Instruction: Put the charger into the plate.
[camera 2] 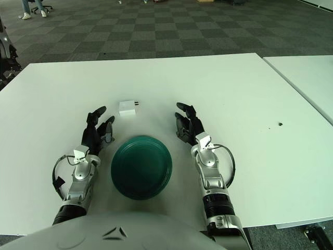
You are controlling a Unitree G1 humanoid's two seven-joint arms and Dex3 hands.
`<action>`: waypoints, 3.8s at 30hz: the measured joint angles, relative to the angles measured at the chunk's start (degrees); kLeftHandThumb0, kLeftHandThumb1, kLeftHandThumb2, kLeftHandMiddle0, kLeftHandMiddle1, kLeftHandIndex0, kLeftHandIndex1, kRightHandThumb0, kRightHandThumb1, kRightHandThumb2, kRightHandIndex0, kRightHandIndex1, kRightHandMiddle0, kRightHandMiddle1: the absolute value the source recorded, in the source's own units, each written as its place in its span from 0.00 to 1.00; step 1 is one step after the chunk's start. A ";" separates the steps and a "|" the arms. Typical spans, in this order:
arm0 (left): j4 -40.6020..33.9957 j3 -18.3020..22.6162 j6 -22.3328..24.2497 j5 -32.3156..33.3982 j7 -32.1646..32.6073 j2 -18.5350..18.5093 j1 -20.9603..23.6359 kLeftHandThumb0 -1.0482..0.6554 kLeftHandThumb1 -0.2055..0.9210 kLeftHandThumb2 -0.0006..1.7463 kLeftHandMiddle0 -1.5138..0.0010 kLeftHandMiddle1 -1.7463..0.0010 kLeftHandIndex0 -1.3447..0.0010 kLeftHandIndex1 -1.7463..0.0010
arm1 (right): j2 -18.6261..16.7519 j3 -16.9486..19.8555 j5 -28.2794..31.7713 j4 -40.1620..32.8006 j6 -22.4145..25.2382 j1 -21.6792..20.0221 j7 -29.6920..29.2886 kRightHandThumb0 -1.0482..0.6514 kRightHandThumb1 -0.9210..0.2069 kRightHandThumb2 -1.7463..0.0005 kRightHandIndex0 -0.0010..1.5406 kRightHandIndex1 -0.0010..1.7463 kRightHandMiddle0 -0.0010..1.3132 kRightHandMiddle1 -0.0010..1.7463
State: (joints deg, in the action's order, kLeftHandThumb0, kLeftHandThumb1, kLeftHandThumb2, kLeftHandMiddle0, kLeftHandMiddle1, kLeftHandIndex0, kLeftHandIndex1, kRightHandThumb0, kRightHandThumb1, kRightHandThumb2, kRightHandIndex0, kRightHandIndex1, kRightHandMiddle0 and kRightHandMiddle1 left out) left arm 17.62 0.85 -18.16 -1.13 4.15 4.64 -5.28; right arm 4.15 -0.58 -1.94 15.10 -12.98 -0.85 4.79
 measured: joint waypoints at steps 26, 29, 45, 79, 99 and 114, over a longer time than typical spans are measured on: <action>-15.59 -1.37 2.26 -8.39 3.02 -1.56 -3.81 0.18 1.00 0.42 0.82 1.00 1.00 0.59 | -0.03 -1.09 0.13 0.36 0.08 -0.32 0.07 0.25 0.00 0.56 0.33 0.01 0.00 0.44; -18.28 -1.46 2.72 -13.47 3.88 -3.93 -2.78 0.15 1.00 0.38 0.83 1.00 1.00 0.65 | -0.07 -1.07 0.13 0.77 0.08 -0.37 0.04 0.26 0.00 0.56 0.33 0.01 0.00 0.45; -7.97 -6.39 0.97 -37.86 8.46 -24.35 16.16 0.00 1.00 0.39 0.77 0.98 0.91 0.35 | -0.28 -1.33 -0.51 2.43 -0.26 -1.27 -0.64 0.26 0.00 0.57 0.32 0.01 0.00 0.45; 30.38 -19.77 -5.97 -27.52 -24.12 -25.14 43.55 0.00 1.00 0.42 0.80 1.00 0.93 0.50 | 0.69 -2.37 -2.97 4.09 -4.26 -0.60 -1.16 0.28 0.00 0.60 0.39 0.03 0.00 0.49; 41.61 -24.30 -2.83 -29.80 -21.38 -21.24 51.65 0.00 1.00 0.46 0.77 0.99 0.99 0.51 | 0.69 -3.16 -3.28 4.24 -4.77 -0.58 -1.34 0.28 0.00 0.60 0.38 0.03 0.00 0.48; 47.24 -28.17 -3.17 -35.33 -8.55 -20.20 53.20 0.00 1.00 0.46 0.77 0.99 0.94 0.46 | 0.30 -3.03 -1.60 5.25 -4.37 -1.44 -0.91 0.30 0.00 0.61 0.38 0.04 0.00 0.52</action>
State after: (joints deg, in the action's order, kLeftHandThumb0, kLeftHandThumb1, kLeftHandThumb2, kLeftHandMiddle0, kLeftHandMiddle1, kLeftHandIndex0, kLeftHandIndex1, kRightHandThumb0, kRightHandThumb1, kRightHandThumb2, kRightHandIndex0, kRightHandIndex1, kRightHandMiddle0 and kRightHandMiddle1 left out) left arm 64.86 -27.32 -21.33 -36.46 -4.39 -15.57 47.91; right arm 4.46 -3.61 -3.54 20.35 -17.36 -2.29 3.88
